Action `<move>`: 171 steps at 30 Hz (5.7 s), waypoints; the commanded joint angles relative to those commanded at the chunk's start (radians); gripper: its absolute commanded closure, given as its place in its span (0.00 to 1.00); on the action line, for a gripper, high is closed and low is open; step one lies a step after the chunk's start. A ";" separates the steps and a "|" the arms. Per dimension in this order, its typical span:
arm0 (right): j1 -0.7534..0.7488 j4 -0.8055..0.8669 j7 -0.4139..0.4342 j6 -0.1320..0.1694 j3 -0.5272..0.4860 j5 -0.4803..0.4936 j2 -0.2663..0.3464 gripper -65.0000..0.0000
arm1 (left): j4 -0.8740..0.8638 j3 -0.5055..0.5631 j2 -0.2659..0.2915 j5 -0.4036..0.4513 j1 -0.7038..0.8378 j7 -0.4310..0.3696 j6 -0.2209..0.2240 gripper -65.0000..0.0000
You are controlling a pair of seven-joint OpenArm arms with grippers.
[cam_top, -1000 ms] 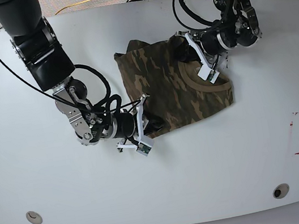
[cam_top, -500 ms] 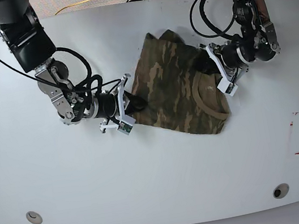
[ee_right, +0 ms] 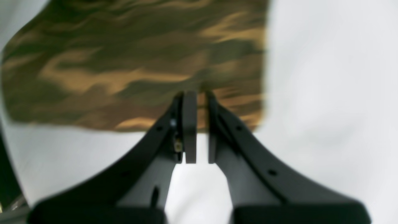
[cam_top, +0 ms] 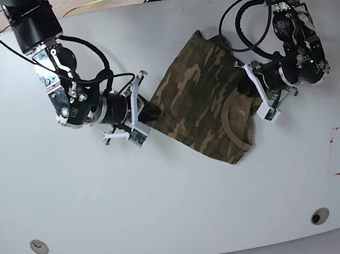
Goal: Layout the t-shirt on the table in an organized manner, then fold the t-shirt properly
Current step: 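Grasp the folded shirt with the left gripper and lift it, then carry the folded shirt with the left gripper to the table corner and release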
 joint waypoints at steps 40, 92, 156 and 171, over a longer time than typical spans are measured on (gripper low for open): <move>-0.040 -0.339 0.348 -0.011 -0.193 -0.005 0.018 0.94 | -0.242 0.057 -0.038 0.000 0.209 -0.259 0.000 0.89; -0.215 0.098 0.077 -0.051 0.049 -0.008 0.008 0.94 | -0.270 0.405 0.232 0.640 0.129 -1.125 0.743 0.88; -0.252 0.135 0.077 -0.051 0.049 0.002 0.002 0.94 | 0.118 -0.094 -0.081 0.370 0.638 -0.838 0.420 0.89; -0.250 0.135 0.078 -0.046 0.049 0.002 0.000 0.94 | 0.129 -0.097 -0.114 0.371 0.752 -0.832 0.418 0.89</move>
